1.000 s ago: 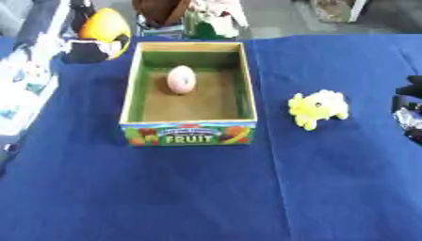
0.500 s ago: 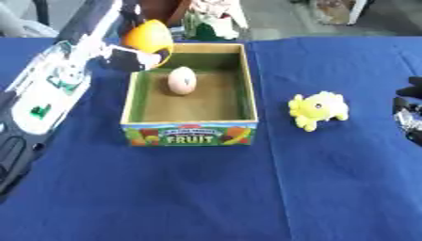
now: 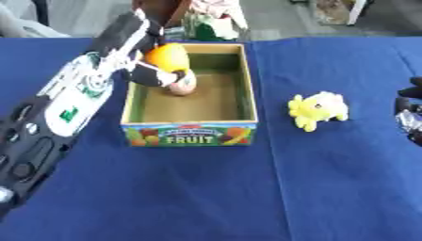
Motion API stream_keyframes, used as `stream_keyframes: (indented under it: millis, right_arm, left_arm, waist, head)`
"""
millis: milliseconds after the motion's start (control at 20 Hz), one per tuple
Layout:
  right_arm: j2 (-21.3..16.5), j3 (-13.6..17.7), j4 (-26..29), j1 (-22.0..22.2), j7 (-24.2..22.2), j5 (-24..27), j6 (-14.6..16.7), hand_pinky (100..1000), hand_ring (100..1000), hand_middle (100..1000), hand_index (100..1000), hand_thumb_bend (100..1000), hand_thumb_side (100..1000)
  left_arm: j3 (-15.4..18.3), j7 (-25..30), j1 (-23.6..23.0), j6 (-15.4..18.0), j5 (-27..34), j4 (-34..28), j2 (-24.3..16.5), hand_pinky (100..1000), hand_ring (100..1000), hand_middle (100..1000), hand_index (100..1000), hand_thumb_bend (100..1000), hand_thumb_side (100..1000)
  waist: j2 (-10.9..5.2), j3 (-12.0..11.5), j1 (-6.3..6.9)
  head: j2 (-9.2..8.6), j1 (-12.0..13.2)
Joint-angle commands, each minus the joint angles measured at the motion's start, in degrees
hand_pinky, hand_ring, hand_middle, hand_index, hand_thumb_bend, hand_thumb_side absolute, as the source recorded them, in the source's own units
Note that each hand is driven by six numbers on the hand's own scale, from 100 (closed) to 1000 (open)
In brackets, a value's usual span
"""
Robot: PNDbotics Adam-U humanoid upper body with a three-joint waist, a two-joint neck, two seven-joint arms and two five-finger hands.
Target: Pick up objects on the table and place them in the box.
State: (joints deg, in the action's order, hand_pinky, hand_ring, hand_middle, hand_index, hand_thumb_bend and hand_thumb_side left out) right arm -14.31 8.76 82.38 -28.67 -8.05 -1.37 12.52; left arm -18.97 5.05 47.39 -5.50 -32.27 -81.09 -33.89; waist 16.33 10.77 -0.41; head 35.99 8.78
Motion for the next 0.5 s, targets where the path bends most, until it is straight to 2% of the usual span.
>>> stream_keyframes:
  millis: [50,200,350,400,500]
  right_arm:
    - [-0.74,0.07,0.67,-0.44,-0.09,0.29,0.00,619,767,607,778,190,100]
    - [-0.70,0.10,0.71,-0.40,-0.09,0.31,-0.04,619,767,606,778,187,100]
    - [-0.69,0.15,0.73,-0.32,-0.09,0.31,-0.10,619,767,606,778,188,100]
    - [-0.68,0.15,0.76,-0.32,-0.11,0.31,-0.11,619,767,606,778,187,100]
    - [-0.66,0.18,0.79,-0.30,-0.11,0.30,-0.14,619,767,606,778,188,100]
  left_arm:
    - [-0.33,0.56,1.46,0.95,-0.69,1.26,-0.02,437,455,180,364,542,156]
    - [-0.80,1.32,1.31,1.73,-0.75,2.35,0.38,448,478,224,402,586,166]
    - [-0.93,2.11,1.02,2.40,-0.43,2.71,0.48,472,537,311,480,735,185]
    - [-0.90,2.35,0.87,2.64,-0.18,2.62,0.47,491,589,388,546,831,187]
    - [-0.73,2.64,0.56,2.94,0.37,2.36,0.38,504,623,436,586,813,150]
  waist:
    - [-1.15,0.15,0.06]
    - [-1.08,0.25,0.18]
    - [-1.04,0.28,0.31]
    - [-1.03,0.28,0.35]
    - [-1.02,0.30,0.41]
  head:
    - [-0.73,0.19]
    - [-0.72,0.11]
    - [-0.71,0.14]
    - [-0.73,0.08]
    - [-0.76,-0.01]
